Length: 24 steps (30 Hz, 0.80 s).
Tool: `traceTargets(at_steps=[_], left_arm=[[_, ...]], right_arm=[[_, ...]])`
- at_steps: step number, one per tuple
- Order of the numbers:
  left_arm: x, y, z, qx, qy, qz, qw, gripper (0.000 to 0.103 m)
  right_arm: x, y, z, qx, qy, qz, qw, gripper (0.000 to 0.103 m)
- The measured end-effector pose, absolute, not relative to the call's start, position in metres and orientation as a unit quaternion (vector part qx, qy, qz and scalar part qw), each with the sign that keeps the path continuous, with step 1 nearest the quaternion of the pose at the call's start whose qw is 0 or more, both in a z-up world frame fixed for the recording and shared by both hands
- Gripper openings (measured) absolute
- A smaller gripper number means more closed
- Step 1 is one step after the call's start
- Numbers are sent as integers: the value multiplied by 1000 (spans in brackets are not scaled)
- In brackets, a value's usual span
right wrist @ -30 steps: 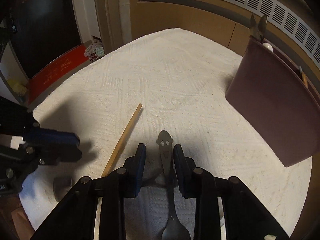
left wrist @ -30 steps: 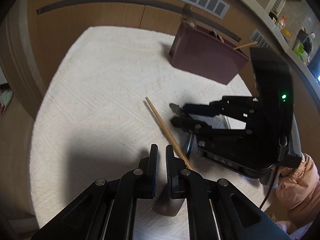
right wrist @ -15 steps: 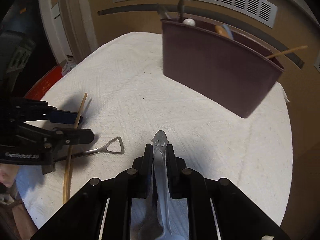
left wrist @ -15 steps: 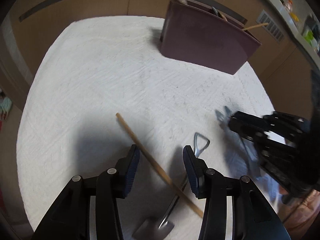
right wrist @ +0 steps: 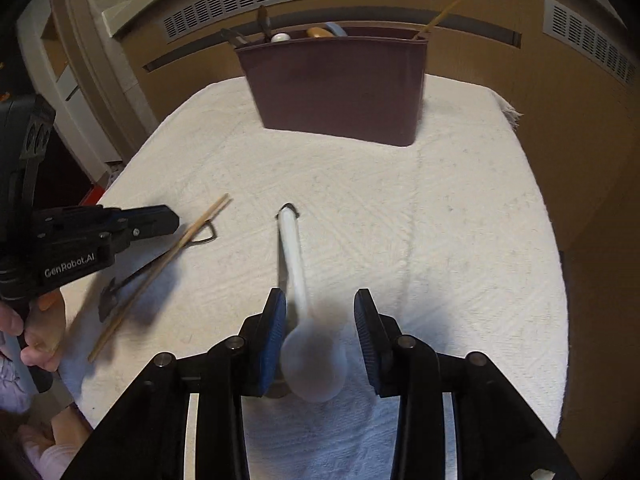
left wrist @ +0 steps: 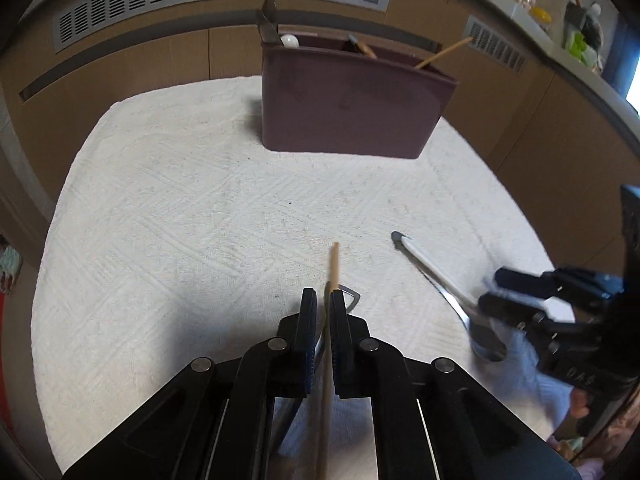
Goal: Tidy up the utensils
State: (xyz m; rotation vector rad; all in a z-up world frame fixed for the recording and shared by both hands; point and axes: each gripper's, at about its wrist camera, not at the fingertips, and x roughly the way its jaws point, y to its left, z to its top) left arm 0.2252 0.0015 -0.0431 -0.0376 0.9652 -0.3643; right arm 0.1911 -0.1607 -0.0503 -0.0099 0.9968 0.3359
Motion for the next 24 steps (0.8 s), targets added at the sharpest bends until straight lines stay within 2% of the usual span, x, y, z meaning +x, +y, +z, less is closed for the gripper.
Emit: traceTargets(at_steps=[7,9,10,11,12,15,22,24], left_arm=[[218,15,-38,-33,461,-172,870,7],[216,15,-38,-34,472,-184,862,9],[214,14,-38,-29,476,-189,858,9],[212,11,-38,-20,482,-196,854,9],[210,7,-39,-10,486,-202,850,10],[207,-8,-42,25,502,-222,836,23],[215,-46,-58,136,536,-228,801,23],[223,-51,-57,145,546,-235,791,19]], right_arm=[[209,-133,-58,-50,471,192,860,33],[217,-133,-62,-58,472,186,860,26],[218,-132,-62,-66,472,182,860,12],[217,-130,-61,-81,474,179,858,8],[216,-129,-60,-90,472,178,858,8],[207,-133,-54,-85,466,187,861,8],[187,-153,-31,-47,445,199,872,8],[184,-154,-27,-37,440,204,873,8]])
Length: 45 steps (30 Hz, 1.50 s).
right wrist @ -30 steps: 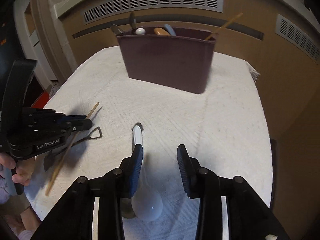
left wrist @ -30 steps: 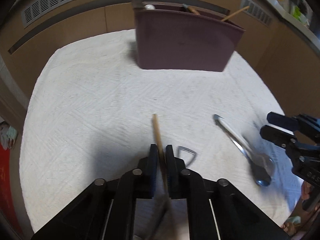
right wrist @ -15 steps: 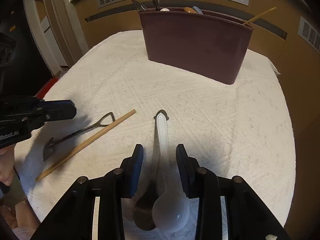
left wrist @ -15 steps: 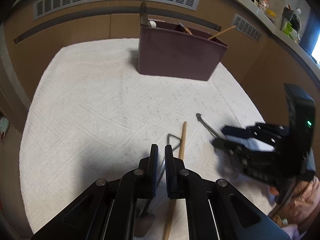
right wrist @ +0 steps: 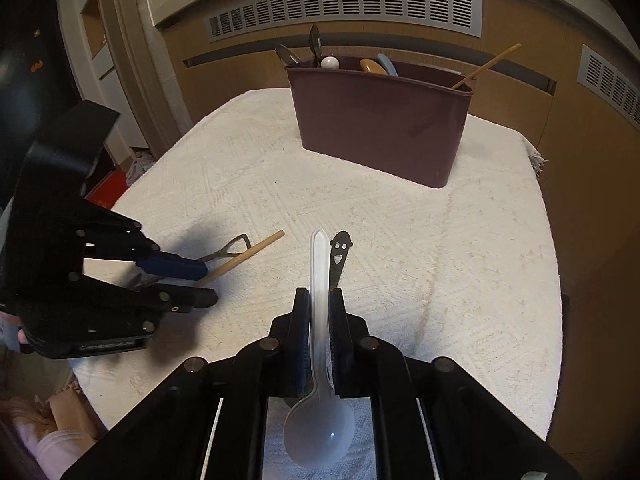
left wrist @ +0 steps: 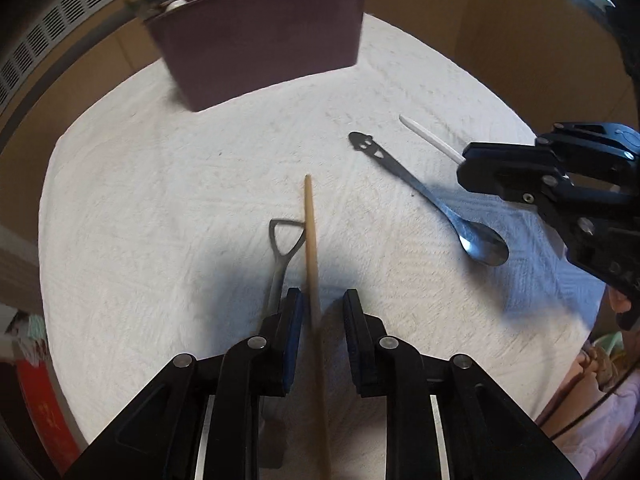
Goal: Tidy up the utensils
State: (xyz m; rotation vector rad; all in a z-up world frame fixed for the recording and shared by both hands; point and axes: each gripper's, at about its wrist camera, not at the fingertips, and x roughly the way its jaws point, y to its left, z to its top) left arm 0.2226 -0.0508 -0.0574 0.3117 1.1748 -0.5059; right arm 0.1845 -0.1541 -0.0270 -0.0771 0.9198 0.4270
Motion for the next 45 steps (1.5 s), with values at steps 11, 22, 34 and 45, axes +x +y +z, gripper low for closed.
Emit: traceTargets(at_steps=[11,22,34,45], left_arm=[[204,-14,-18,-6,470,-217,856,6],[196,6,31,-87,388,-228,889,6],[273,-5,192,-95,163,-262,946,6],[361,-11,186,-121,137,-237,954,6]], right_arm=[[173,-181,-10,60,410,216,884,8],[173,-180,14,76,382,225,893,8],[243,-191,181,49,174,220,959,8],[321,-193,168,56,195,205,957,8]])
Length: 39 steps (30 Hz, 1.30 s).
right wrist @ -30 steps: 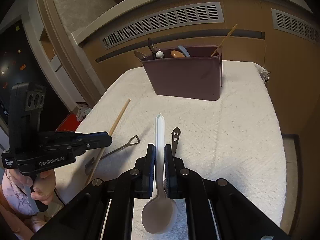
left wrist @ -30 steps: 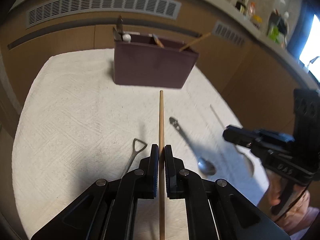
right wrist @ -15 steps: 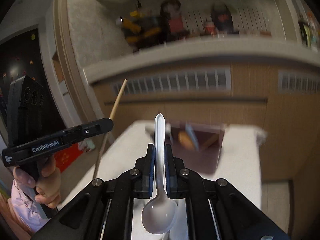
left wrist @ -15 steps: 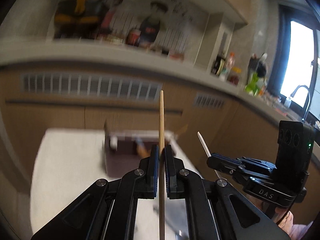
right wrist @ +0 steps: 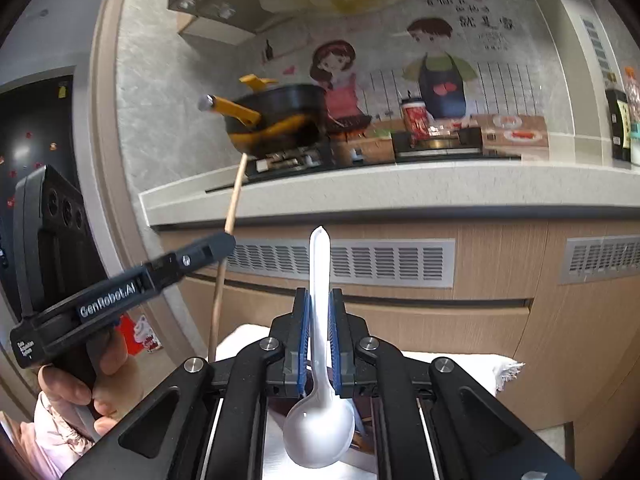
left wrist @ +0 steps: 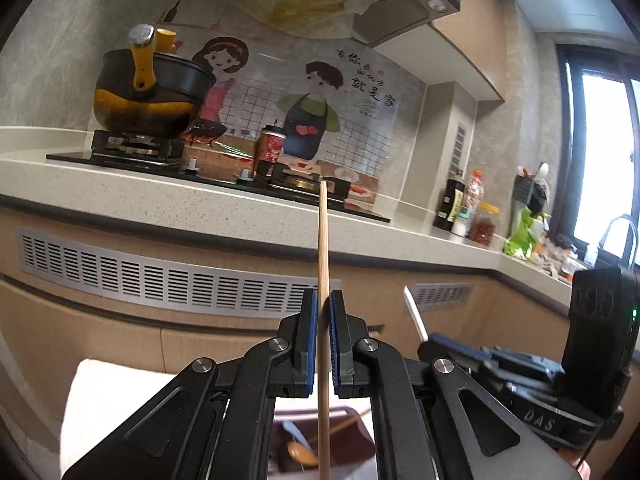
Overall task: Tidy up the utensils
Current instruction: 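Carry the white spoon and chopstick over the holder and open both tools to drop them, then move the left tool to the shovel spatula while the right tool moves to the smiley spoon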
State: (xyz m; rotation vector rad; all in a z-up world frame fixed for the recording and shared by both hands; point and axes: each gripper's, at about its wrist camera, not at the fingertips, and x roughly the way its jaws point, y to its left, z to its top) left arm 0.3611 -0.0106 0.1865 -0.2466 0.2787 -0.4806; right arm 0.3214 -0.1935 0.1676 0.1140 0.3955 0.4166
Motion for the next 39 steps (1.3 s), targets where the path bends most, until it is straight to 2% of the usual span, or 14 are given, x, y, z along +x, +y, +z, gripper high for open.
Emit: traceTargets(at_steps=[15,22,24,26,28,30,32,34,35,36,38,39], left_arm=[[416,-31,110,-107,136,-189,967,6],[424,-29,77,-115,175,-184,961,8],[423,-30,68,-108,195,-187,957,9],[421,-30,59,-96,219,-185,953,14],[418,-23,54,-103,245,-180,947,26],[409,-13,53,-114,264,-174,942,28],[397,-6,53,-112,275,-166,940,31],[381,1,53,-104,283,-159,940,44],[372,4,53,-100,288,-155,940,47],[363,8,52,-95,290,-151,940,48],[342,12,50,-84,296,-144,941,48],[332,15,48,-80,300,-143,940,49]], right_arm=[[381,-198,99,71,257,201,942,8],[392,-189,71,62,278,204,937,9],[390,-187,62,53,292,205,933,15],[386,-186,55,45,301,203,931,35],[378,-188,51,38,303,189,933,42],[366,-191,49,29,305,174,936,43],[352,-196,48,26,308,158,938,53],[338,-199,48,26,308,148,940,64],[329,-200,48,24,308,142,940,70],[322,-201,48,23,307,137,942,73],[304,-202,48,21,303,129,944,86],[298,-202,48,24,302,129,944,88]])
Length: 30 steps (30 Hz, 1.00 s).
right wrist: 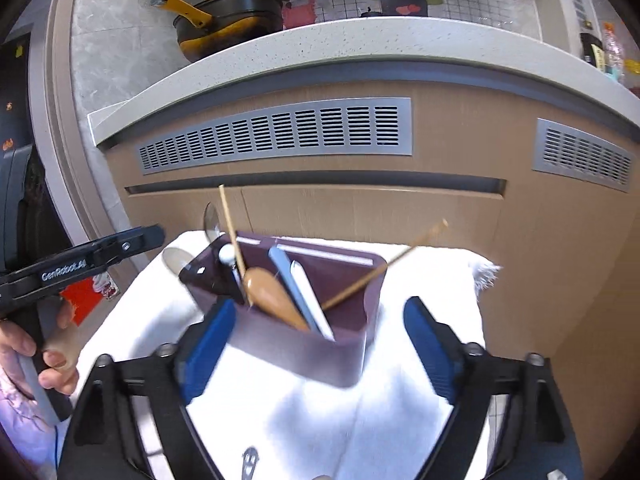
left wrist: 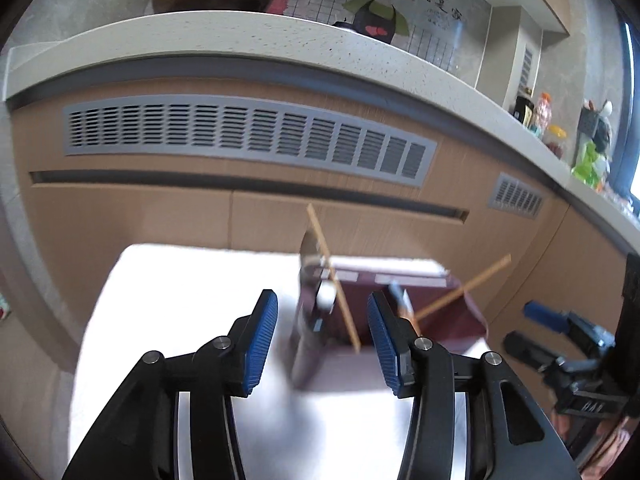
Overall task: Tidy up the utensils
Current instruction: 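Move the left tool to the shovel spatula while the right tool moves to the smiley spoon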
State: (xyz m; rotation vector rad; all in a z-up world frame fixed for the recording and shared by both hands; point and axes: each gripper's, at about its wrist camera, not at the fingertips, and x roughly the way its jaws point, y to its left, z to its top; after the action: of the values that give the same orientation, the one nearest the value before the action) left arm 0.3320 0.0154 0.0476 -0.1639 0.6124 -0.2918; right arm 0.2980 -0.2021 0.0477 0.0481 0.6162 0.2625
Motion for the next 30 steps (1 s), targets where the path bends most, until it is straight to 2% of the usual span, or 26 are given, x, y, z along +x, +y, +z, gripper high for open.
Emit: traceTargets(at_steps=[4,5,8,13,19,21,24,30], left_arm=[[298,23,38,-59,326,-147,932,54],[288,24,33,-49,335,-152,929,55],[264,30,19,-28,360,-165,918,66],[230,40,-8,-6,405,-163,899,67],[195,39,-35,-4,460,-206,864,67],[188,33,-43,7,479,-215,851,65],[184,17,-50,58,492,-211,842,45],[188,-1,-55,109,506,-211,829,39]], right_arm=[[269,-199,43,36,302,121,945,101],[264,-197,41,30,302,116,946,102],[242,-182,36,-30,298,84,950,103],[211,-159,21,-109,302,69,945,103],[187,-142,-7,-137,344,85,925,103],[180,-140,-15,-129,361,88,919,103],[177,-148,-25,-81,397,88,910,103],[174,-168,-36,-53,435,73,896,103]])
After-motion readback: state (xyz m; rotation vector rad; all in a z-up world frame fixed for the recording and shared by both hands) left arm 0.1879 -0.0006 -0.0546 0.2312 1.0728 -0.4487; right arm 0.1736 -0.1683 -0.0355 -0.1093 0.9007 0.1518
